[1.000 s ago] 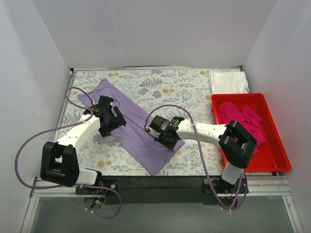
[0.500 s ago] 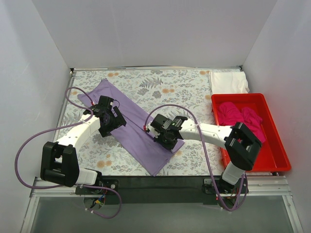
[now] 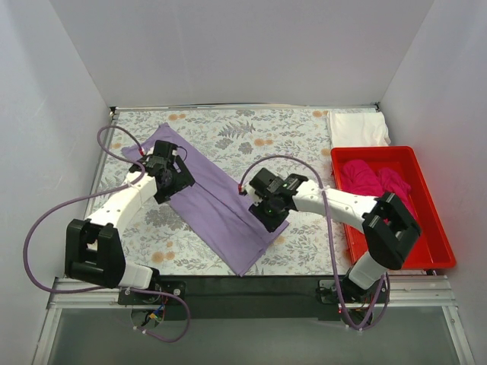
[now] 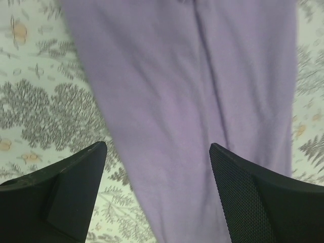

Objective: Fold and stack the t-shirts
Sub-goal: Fold the tshirt

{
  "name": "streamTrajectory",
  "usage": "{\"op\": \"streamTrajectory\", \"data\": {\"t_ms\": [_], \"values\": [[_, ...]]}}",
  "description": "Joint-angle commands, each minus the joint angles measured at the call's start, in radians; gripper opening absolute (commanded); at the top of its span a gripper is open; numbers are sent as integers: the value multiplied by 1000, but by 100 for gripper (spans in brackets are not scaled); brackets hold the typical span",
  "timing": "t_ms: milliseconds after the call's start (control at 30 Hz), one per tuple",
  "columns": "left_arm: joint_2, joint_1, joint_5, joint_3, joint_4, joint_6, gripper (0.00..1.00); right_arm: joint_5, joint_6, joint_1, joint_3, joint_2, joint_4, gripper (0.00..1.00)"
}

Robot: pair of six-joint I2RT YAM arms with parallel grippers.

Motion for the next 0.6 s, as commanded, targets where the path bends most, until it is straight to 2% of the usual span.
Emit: {"op": "streamTrajectory", "data": {"t_ms": [0,200,333,567], "values": [[56,14,-83,110,28,28,76,62,46,-111,-3,-66,-1,38],[228,92,-117,251,71,74,76,27,73,-226,-49,-68,24,38],[329,155,-132,342,94,95,76,21,80,-240,-78,-50,68,38],[476,184,-167,440,125,138,75,-18,100,-257,-122,-8,142,39]]}}
